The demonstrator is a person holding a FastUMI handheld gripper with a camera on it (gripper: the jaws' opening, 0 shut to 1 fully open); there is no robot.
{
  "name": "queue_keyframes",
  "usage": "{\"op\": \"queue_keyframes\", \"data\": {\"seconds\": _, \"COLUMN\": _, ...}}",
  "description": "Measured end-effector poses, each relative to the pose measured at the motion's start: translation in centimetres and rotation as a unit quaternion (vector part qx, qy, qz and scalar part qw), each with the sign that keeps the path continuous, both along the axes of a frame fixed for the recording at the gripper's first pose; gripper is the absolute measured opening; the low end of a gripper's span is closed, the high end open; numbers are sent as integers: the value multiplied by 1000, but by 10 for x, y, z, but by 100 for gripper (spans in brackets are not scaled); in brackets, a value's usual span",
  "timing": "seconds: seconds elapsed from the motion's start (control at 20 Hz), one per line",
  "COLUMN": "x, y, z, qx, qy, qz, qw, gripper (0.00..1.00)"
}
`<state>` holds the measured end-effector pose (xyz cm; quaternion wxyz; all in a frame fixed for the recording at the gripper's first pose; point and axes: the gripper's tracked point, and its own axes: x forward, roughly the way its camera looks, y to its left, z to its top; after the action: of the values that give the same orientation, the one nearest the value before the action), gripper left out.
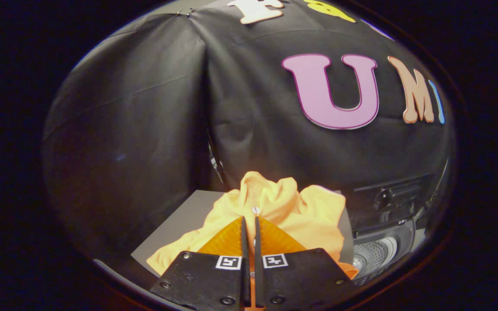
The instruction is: Put the clothes into the washing machine and then close the washing machine lid.
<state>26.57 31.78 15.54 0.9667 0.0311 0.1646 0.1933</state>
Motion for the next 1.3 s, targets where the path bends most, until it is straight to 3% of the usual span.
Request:
{"op": "queue_keyframes", "data": {"seconds": 0.25, "x": -8, "y": -52, "z": 44, "qx": 28, "qy": -34, "qz": -39, "qw": 998, "gripper": 4}}
{"op": "queue_keyframes", "data": {"seconds": 0.55, "x": -5, "y": -141, "z": 62, "qx": 24, "qy": -57, "qz": -90, "qw": 994, "gripper": 4}}
{"op": "queue_keyframes", "data": {"seconds": 0.95, "x": 4, "y": -275, "z": 75, "qx": 23, "qy": -72, "qz": -178, "qw": 981, "gripper": 4}}
{"op": "queue_keyframes", "data": {"seconds": 1.3, "x": 7, "y": -338, "z": 66, "qx": 25, "qy": -69, "qz": -206, "qw": 976, "gripper": 4}}
